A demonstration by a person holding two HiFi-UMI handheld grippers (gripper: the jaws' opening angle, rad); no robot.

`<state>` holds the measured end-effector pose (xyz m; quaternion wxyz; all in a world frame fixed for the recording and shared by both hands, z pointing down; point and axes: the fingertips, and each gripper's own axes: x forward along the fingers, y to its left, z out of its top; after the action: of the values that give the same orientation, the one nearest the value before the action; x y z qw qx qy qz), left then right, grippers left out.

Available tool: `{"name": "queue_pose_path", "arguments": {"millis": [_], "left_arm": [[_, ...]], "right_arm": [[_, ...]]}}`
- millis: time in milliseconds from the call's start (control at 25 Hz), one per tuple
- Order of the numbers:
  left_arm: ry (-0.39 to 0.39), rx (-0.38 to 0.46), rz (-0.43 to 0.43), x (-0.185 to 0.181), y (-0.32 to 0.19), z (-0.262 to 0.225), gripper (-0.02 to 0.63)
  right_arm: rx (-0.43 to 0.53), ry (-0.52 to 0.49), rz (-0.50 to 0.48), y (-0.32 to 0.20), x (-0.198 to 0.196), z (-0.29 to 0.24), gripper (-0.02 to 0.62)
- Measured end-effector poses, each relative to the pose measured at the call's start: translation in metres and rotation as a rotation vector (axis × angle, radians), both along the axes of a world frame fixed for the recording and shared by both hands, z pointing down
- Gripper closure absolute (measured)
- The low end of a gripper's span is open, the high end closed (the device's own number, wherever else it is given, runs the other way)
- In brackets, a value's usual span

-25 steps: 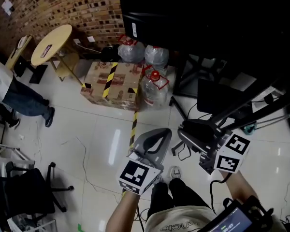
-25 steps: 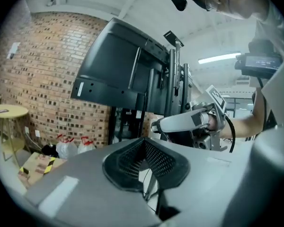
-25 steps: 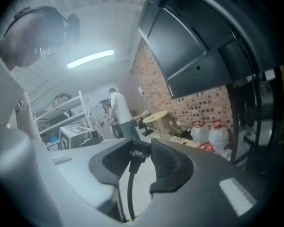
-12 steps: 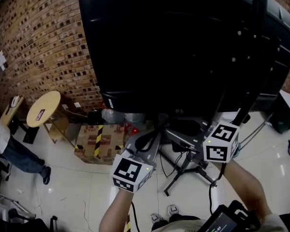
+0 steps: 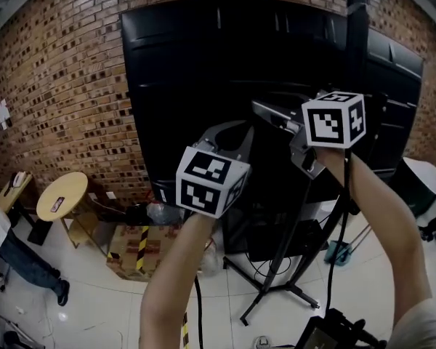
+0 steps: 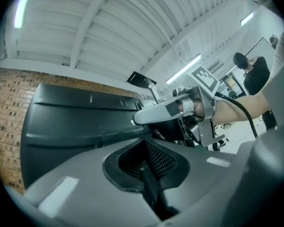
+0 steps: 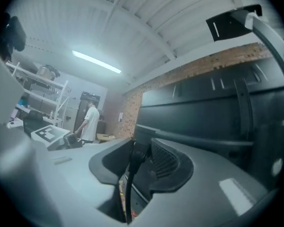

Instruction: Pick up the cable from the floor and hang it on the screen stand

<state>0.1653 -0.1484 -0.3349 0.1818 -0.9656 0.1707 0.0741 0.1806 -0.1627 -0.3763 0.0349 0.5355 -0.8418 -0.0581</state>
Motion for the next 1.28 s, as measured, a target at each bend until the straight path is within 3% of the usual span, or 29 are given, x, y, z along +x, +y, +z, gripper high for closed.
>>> {"name": "queue_pose_path", "arguments": {"millis": [240, 760, 880, 1040, 1160, 1200, 1280], "left_arm": [[0.028, 0.034, -0.019, 0.053, -0.020, -0.089, 0.586], [0.047, 0.139, 0.065, 0.146, 0.017, -0.149, 0.586], [0.040, 0.180, 0.053, 0.145, 0.021, -0.145, 0.588], [0.077, 0.190, 0.000, 0.116, 0.008, -0.158, 0.587], [0.091, 0.165, -0.022, 0.098, -0.005, -0.156, 0.587], [0.085, 0.165, -0.030, 0.095, -0.008, -0.152, 0.586], [0.074, 0.171, -0.038, 0.093, -0.009, -0.145, 0.586]], "right_arm": [[0.017, 0.049, 0.110, -0.022, 0.044, -0.085, 0.470], [0.119, -0.073, 0.317, 0.010, 0.188, -0.156, 0.469], [0.112, -0.133, 0.210, 0.021, 0.170, -0.149, 0.470], [0.125, -0.070, 0.093, 0.024, 0.113, -0.159, 0.470], [0.078, -0.075, 0.128, -0.016, 0.094, -0.162, 0.469], [0.067, -0.037, 0.161, -0.031, 0.092, -0.159, 0.469], [0.075, 0.138, 0.250, -0.053, 0.094, -0.157, 0.469]]}}
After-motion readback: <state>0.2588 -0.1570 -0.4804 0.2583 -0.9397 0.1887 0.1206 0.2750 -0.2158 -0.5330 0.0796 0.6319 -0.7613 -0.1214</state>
